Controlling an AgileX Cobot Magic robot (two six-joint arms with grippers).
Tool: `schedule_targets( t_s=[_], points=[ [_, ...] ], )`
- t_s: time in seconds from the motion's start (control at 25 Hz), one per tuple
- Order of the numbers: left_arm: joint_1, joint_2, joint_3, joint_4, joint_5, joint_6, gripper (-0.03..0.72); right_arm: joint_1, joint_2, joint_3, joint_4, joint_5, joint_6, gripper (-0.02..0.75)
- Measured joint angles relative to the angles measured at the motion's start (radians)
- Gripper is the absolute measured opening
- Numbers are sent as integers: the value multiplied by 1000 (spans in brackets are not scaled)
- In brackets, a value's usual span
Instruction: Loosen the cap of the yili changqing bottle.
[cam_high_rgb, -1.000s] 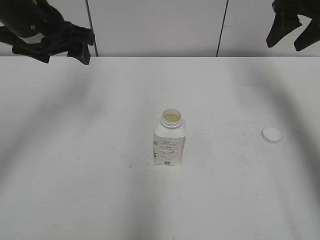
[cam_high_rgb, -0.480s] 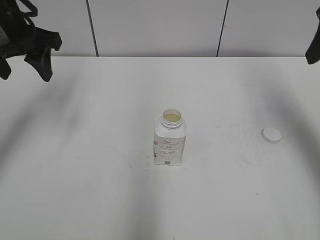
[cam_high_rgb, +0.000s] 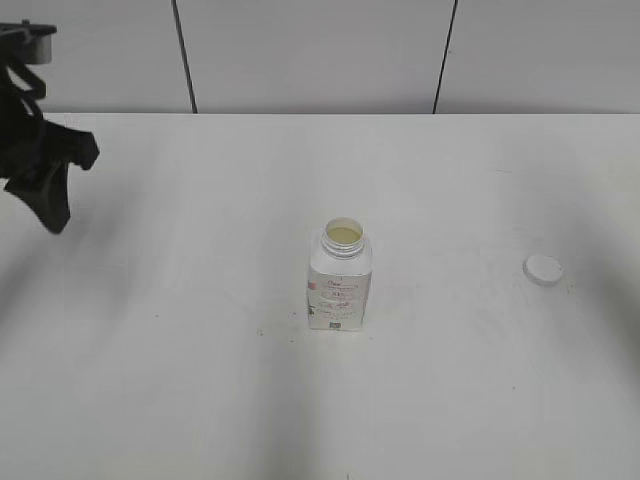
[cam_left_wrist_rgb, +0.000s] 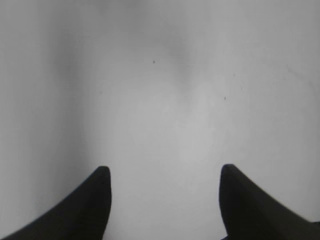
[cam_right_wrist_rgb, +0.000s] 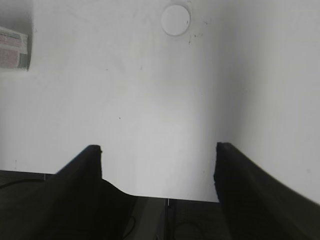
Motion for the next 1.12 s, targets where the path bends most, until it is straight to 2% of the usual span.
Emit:
schedule_targets(
  t_s=[0.2, 0.36, 0.72, 1.0, 1.12],
  points=[
    [0, -85, 132, -3, -2, 0, 418, 0, -152, 80, -46, 0, -1, 552],
    [0, -180, 186, -2, -9, 0, 418, 0, -292, 136, -62, 1, -3, 552],
    [0, -470, 217, 41, -66, 0, 407, 0, -684, 290, -65, 2, 3, 552],
    [0, -683, 234, -20, -75, 0, 398, 0, -916, 446, -64, 3, 6, 552],
    [0, -783, 290, -21, -75, 0, 396, 0, -996, 505, -64, 3, 6, 552]
  ],
)
